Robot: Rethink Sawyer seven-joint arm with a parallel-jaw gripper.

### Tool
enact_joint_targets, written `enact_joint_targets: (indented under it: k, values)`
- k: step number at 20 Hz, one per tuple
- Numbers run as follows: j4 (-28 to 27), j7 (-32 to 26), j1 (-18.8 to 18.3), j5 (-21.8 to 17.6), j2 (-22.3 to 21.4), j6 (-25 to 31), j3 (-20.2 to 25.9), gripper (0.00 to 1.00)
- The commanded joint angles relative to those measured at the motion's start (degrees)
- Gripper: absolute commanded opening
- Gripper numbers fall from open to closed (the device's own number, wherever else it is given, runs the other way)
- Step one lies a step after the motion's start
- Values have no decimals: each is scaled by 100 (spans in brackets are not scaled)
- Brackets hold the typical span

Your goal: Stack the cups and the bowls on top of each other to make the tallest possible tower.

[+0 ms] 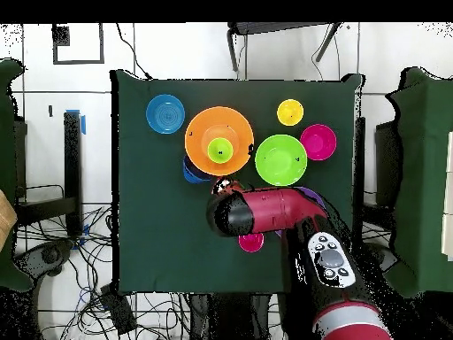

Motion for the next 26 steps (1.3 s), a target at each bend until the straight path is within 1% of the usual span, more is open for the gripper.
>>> enact_joint_targets:
  k: [1,3,5,7,9,12,16,17,18,20,23,26]
  values:
    - [873,-1222,-307,-562,87,545,680,100]
    - [813,-1177,-259,-631,81,559,633,100]
    - [777,-1073,-231,-705,164,490,568,100]
    - [819,-826,-220,-704,228,317,487,100]
    - [699,-736,-172,-768,270,249,433,100]
    - [402,-747,-88,-764,308,423,436,100]
    - [198,-630,69,-742,297,519,345,100]
    - [161,-643,29,-715,366,500,387,100]
    - [139,-685,-98,-625,501,507,503,100]
    - [83,-655,-78,-725,559,339,442,100]
    - [-31,-670,2,-854,540,250,362,100]
    - [-4,-537,78,-899,635,51,302,100]
